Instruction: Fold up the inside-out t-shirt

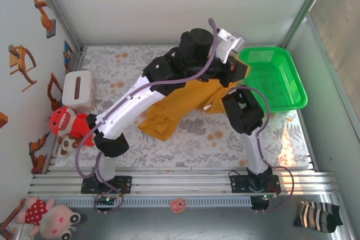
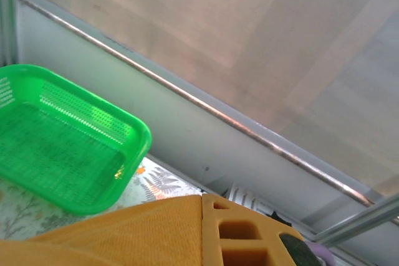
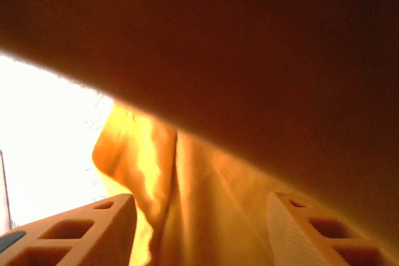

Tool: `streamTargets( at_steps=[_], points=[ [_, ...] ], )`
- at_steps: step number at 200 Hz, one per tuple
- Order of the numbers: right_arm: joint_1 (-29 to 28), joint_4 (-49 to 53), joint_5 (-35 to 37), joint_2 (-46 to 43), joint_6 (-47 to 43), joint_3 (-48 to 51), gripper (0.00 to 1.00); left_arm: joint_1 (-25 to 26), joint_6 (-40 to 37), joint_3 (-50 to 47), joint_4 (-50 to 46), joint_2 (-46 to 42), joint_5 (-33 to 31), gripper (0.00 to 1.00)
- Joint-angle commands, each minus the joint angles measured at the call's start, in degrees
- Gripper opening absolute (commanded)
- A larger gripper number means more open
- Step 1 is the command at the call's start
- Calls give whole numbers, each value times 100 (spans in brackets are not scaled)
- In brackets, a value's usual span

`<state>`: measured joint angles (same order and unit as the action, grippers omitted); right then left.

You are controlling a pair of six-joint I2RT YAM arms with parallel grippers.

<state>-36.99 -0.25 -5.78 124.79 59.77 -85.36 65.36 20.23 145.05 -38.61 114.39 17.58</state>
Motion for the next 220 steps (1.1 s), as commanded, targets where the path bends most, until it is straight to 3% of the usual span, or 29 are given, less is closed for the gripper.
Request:
streamTargets(
  at_steps=[1, 14, 21, 34, 135, 153, 162, 187, 197, 220],
  points=[
    [-10, 228, 73, 121, -10, -151, 61, 131, 19, 165, 31, -189, 392, 0],
    [-10, 546, 247, 113, 21, -165, 66, 120, -2, -150, 134, -335, 310, 0],
    [-11, 752, 357, 106, 47, -165, 86, 115, 11, -357, 230, -418, 300, 0],
    [-10, 1116, 547, 121, 112, -181, 95, 103, 32, -663, 385, -543, 276, 0],
    [-45, 4474, 1316, 1171, 967, -1852, 94, -22, 89, -905, 607, -728, 186, 0],
    [-48, 4499, 1259, 1259, 983, -1832, 82, -63, 145, -1216, 773, -853, 165, 0],
    [-48, 4400, 1217, 1243, 958, -1765, 71, -91, 186, -1375, 873, -926, 159, 0],
    [-36, 3809, 1035, 1095, 830, -1440, 24, -177, 285, -1801, 1142, -1108, 123, 0],
    [-21, 3620, 956, 1059, 756, -1381, 0, -216, 342, -1954, 1245, -1178, 114, 0],
    [63, 2677, 635, 867, 545, -990, 0, -293, 411, -2212, 1403, -1300, 107, 0]
  ],
)
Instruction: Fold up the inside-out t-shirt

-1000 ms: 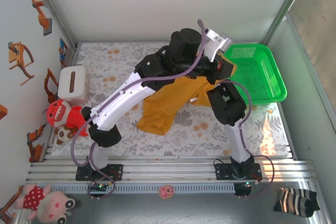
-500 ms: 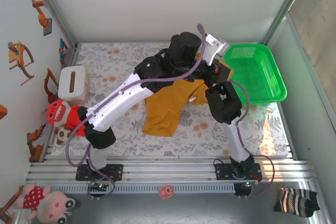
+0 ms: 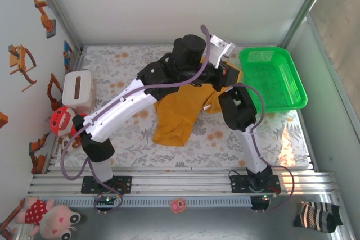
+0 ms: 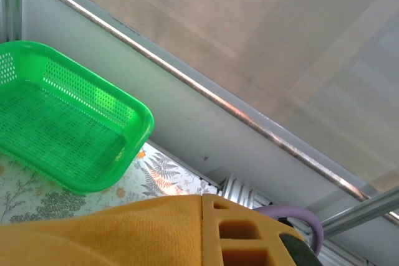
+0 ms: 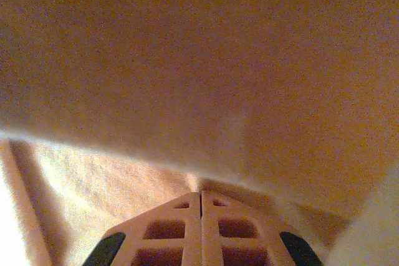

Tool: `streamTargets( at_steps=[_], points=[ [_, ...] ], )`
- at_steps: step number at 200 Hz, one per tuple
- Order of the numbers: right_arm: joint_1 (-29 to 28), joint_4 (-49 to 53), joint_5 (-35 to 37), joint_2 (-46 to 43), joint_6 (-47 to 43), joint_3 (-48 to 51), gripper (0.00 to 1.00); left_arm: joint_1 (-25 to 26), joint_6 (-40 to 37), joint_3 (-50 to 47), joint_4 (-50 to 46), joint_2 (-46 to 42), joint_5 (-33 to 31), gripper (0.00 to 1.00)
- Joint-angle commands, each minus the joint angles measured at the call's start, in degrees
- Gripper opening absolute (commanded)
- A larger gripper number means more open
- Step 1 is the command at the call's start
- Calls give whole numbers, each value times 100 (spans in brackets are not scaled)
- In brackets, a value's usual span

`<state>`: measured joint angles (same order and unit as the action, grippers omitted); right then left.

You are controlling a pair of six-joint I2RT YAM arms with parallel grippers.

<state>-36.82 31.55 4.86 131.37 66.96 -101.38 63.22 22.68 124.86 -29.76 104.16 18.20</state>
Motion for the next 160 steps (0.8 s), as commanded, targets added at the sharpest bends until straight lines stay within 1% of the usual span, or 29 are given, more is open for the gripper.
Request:
streamTargets(
  at_steps=[1, 26, 40, 71, 108, 126, 127, 136, 141, 147, 152, 160],
  points=[
    [44, -564, -449, 194, -174, 651, 0, -85, 171, -209, 525, -284, 45, 0],
    [191, -2487, -1012, -184, -232, 1521, 0, -152, 257, -441, 691, -383, 55, 0],
    [235, -2940, -1223, -275, -410, 1610, 0, -170, 318, -513, 779, -377, 121, 0],
    [236, -3378, -1575, -369, -832, 1534, 0, -180, 389, -452, 875, -288, 224, 0],
    [232, -3771, -1893, -437, -972, 1569, 0, -188, 450, -383, 979, -201, 285, 0],
    [236, -3767, -2050, -427, -1061, 1485, 0, -182, 468, -359, 1014, -164, 298, 0],
    [232, -3760, -2046, -427, -1066, 1483, 2, -180, 471, -353, 1015, -161, 299, 0],
    [228, -3675, -2015, -453, -1123, 1475, 28, -193, 475, -313, 1000, -146, 319, 0],
    [216, -3559, -1948, -489, -1166, 1472, 38, -196, 471, -300, 1000, -129, 323, 0],
    [211, -3397, -1833, -533, -1208, 1467, 47, -190, 473, -266, 996, -121, 321, 0],
    [210, -3297, -1735, -570, -1239, 1490, 52, -192, 474, -241, 984, -108, 330, 0],
    [210, -3172, -1621, -638, -1279, 1512, 57, -192, 474, -217, 989, -88, 334, 0]
  ],
)
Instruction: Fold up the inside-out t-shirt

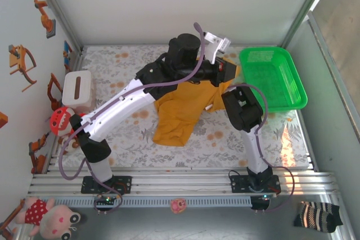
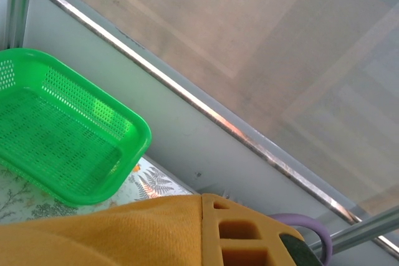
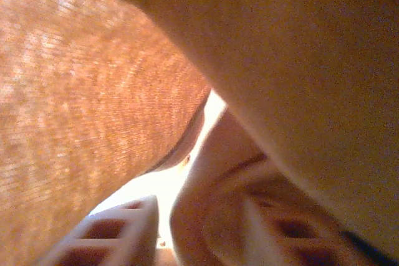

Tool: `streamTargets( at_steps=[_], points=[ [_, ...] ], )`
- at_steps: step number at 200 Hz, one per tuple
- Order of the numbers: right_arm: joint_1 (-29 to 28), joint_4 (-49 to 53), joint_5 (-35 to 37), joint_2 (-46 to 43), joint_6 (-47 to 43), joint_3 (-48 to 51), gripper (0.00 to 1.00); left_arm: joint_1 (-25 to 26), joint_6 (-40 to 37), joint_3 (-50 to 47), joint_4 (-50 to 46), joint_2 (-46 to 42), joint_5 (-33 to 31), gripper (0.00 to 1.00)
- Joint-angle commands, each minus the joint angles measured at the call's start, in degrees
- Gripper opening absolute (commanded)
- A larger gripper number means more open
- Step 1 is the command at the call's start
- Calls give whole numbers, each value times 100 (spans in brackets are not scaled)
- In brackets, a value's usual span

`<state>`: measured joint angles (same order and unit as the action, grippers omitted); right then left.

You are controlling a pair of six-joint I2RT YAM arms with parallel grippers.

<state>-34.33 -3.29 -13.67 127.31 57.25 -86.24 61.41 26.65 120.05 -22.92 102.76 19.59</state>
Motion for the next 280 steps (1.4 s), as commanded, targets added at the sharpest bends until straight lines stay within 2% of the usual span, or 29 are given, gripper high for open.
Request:
streamTargets(
  at_steps=[1, 48, 56, 61, 76, 82, 93, 114, 153, 182, 223, 250, 280],
  points=[
    [-39, 325, 246, -236, -314, 4, 58, -13, 77, 273, 310, 56, 198, 0],
    [-72, 1268, 805, -259, -361, -168, 67, -15, 155, 684, 365, 189, 310, 0],
    [-91, 1420, 966, -267, -344, -212, 71, -7, 174, 847, 361, 224, 330, 0],
    [-100, 1513, 1040, -254, -330, -242, 85, -13, 182, 963, 363, 247, 355, 0],
    [-119, 1776, 1210, -206, -306, -375, 86, 1, 179, 1382, 290, 354, 380, 0],
    [-133, 1886, 1289, -186, -307, -438, 96, -6, 169, 1577, 230, 403, 379, 0],
    [-153, 2091, 1431, -166, -287, -518, 99, -8, 142, 1916, 133, 511, 392, 0],
    [-203, 2703, 1869, -121, -244, -759, 99, -9, 137, 2316, -9, 674, 431, 0],
    [-319, 4330, 2825, 45, 75, -1399, 99, -15, 139, 2210, -1, 709, 432, 0],
    [-364, 5182, 2875, 509, 155, -1997, 99, -15, 156, 1985, 105, 640, 396, 0],
    [-383, 5242, 2311, 933, 50, -2126, 99, -34, 147, 1710, 174, 549, 314, 0],
    [-390, 5539, 2264, 1177, -21, -2293, 91, -33, 171, 1480, 305, 483, 280, 0],
    [-390, 5521, 2237, 1235, -135, -2257, 69, -32, 188, 1352, 365, 455, 259, 0]
  ],
)
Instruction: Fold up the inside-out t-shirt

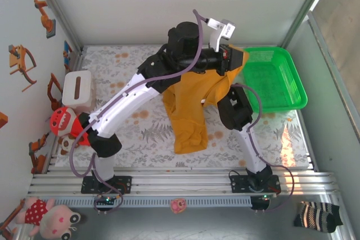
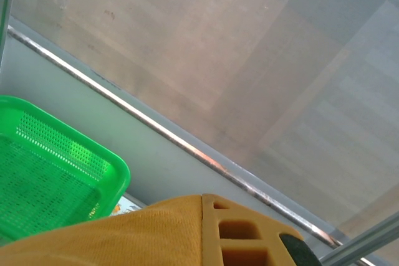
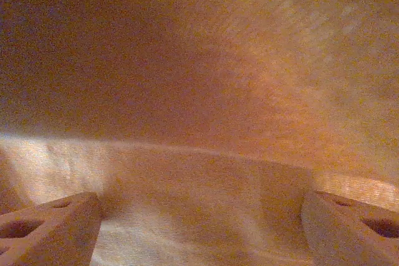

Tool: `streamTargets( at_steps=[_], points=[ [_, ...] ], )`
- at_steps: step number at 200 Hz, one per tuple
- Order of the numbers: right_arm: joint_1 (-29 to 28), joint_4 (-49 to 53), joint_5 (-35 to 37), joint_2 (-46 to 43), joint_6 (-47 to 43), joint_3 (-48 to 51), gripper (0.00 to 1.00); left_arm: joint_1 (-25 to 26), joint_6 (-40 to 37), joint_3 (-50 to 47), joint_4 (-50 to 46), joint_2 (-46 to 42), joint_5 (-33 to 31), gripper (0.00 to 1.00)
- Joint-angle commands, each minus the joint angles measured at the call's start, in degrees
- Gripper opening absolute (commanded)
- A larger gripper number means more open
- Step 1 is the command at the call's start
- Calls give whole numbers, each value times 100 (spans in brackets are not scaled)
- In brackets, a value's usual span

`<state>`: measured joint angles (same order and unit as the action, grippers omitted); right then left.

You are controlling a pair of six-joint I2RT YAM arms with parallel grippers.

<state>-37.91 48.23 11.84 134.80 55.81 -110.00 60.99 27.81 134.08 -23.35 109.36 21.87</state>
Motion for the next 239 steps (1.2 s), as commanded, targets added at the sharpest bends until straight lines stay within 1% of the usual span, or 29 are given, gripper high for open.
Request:
streamTargets(
  at_steps=[1, 21, 34, 51, 60, 70, 83, 98, 110, 126, 143, 162, 185, 212, 227, 239],
  points=[
    [-36, 366, -313, 485, 9, 119, 69, 5, 74, -55, 410, -205, 30, 0],
    [-32, 304, -326, 481, -10, 141, 53, -2, 75, -123, 441, -229, 27, 0],
    [-32, 256, -308, 453, -30, 166, 40, -1, 80, -144, 445, -232, 24, 0],
    [-2, 100, -425, 425, -55, 221, 19, -2, 81, -190, 454, -251, 24, 0],
    [24, -4, -507, 395, -86, 261, 0, -8, 75, -222, 456, -258, 28, 0],
    [59, -174, -612, 344, -114, 329, 0, -8, 75, -250, 456, -284, 21, 0],
    [113, -679, -867, 179, -198, 572, 0, -26, 76, -319, 462, -318, -20, 0],
    [220, -1742, -1319, -218, -297, 1180, 0, -82, 70, -491, 489, -411, -147, 0],
    [322, -2560, -1669, -516, -316, 1625, 0, -229, 58, -707, 512, -557, -288, 0],
    [409, -3061, -1866, -834, -400, 1921, 0, -590, 130, -1315, 717, -922, -581, 0],
    [417, -3242, -1999, -1097, -520, 2083, 0, -1240, 470, -2388, 1300, -1484, -819, 0],
    [424, -3448, -2095, -1404, -556, 2337, 0, -2258, 1140, -3739, 1964, -2036, -878, 0],
    [434, -3609, -2223, -1782, -563, 2555, 0, -3343, 1593, -4977, 2245, -2388, -934, 0],
    [465, -3631, -2324, -2345, -661, 2541, 0, -4293, 1763, -5782, 2212, -2294, -736, 0],
    [503, -3611, -2400, -2657, -685, 2451, 0, -4631, 1734, -6052, 2133, -2116, -602, 0],
    [555, -3554, -2462, -2910, -687, 2307, 0, -4782, 1647, -6144, 2007, -1902, -539, 0]
  ],
)
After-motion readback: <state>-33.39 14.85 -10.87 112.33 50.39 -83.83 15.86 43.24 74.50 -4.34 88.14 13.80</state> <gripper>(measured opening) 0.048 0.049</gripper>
